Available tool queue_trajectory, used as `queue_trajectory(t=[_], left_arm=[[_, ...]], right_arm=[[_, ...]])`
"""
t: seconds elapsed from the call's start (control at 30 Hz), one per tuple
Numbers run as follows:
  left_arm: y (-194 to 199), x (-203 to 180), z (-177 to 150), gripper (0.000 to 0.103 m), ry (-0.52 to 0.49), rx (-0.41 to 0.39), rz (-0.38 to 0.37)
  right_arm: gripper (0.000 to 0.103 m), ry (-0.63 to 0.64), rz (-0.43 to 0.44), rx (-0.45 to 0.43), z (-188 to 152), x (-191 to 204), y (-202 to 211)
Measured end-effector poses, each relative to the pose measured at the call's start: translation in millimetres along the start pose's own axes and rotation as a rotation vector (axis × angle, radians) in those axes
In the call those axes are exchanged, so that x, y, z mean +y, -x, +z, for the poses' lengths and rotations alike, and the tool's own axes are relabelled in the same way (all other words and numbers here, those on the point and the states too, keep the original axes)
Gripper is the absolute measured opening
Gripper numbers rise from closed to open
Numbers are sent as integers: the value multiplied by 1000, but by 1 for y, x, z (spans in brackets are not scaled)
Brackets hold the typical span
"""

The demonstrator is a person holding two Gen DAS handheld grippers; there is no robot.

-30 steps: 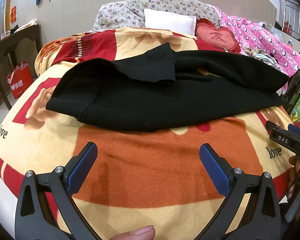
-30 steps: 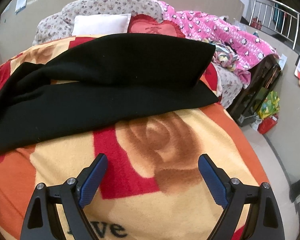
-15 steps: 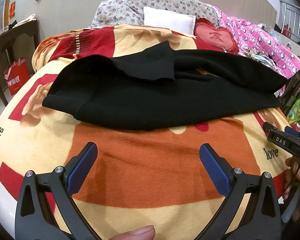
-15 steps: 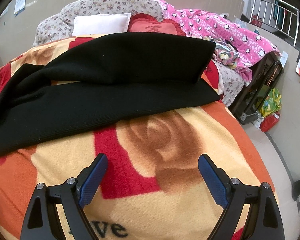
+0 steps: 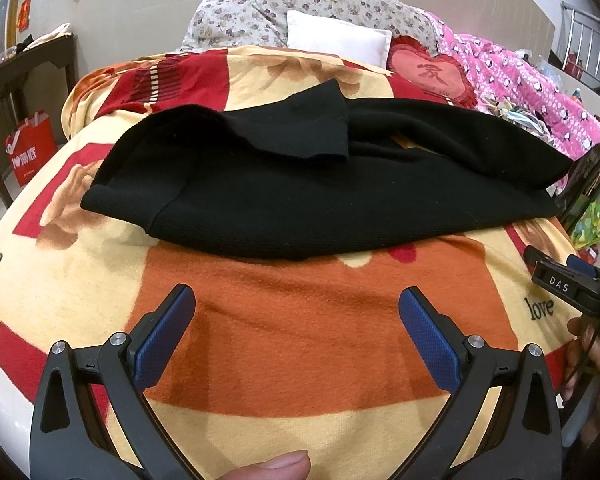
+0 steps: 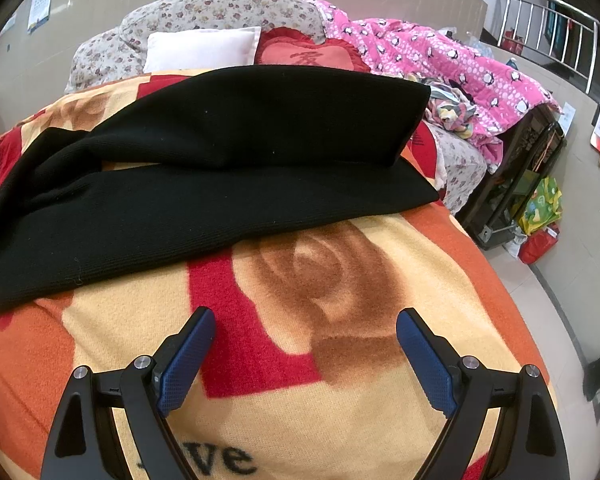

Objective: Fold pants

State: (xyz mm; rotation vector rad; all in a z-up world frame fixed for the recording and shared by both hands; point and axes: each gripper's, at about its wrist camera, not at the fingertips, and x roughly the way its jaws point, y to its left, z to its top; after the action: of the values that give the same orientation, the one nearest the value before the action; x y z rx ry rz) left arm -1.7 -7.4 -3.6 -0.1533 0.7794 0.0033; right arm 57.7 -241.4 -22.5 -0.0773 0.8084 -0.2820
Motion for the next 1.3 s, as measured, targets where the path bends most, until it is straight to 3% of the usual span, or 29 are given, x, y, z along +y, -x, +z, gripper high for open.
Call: queue_trajectory(t=[1.3], left_arm=[[-2, 3, 1, 102, -5, 15, 28]], right_arm=[[91, 16, -20, -15, 0, 2, 1]])
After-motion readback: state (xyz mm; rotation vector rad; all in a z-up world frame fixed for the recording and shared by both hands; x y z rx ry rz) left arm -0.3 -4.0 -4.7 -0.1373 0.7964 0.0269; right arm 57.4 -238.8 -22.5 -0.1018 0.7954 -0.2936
